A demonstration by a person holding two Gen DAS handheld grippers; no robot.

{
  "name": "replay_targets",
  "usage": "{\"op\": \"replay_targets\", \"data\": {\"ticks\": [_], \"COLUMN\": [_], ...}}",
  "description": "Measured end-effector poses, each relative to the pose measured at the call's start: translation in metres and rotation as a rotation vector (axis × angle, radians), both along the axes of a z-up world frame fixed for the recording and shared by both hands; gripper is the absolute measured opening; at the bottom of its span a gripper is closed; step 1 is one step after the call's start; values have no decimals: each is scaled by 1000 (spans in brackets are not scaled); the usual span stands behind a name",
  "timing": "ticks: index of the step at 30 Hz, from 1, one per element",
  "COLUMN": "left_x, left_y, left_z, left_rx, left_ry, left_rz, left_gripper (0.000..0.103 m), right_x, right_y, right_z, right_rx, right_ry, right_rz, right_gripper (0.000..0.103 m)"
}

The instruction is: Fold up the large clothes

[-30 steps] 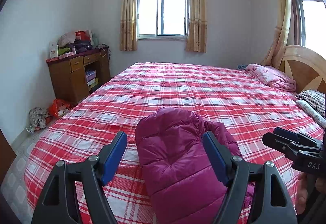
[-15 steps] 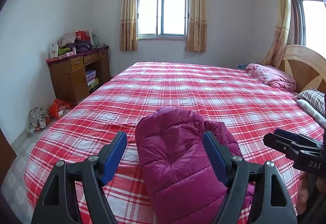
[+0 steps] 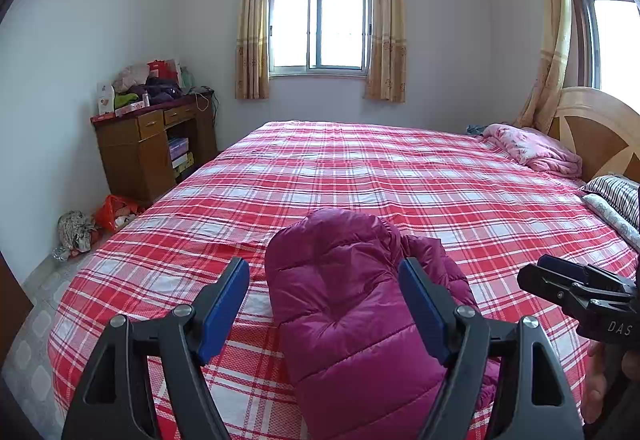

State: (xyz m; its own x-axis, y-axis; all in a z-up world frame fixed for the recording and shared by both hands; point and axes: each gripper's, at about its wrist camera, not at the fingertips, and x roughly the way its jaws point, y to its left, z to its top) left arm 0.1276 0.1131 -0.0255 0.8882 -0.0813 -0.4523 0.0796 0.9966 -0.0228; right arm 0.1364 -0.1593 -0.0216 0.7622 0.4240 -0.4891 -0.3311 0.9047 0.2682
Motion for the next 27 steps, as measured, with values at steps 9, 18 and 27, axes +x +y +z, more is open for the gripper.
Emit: {"op": "replay_targets", "data": {"ticks": [9, 18, 27], "left_x": [4, 4, 8], "left_y": [0, -2, -3], "left_z": [-2, -4, -7], "left_rx": [-9, -5, 3], "left_ry": [22, 31, 47], "left_rz": [8, -1, -1], "left_gripper": [78, 78, 78], "right_x": [-3, -3, -3], "right_y": [2, 1, 1], "right_z": [-3, -6, -9], "right_rx": [4, 5, 7], "right_ry": [3, 4, 15], "right_rz": [-1, 3, 5], "right_gripper": [77, 77, 77]}}
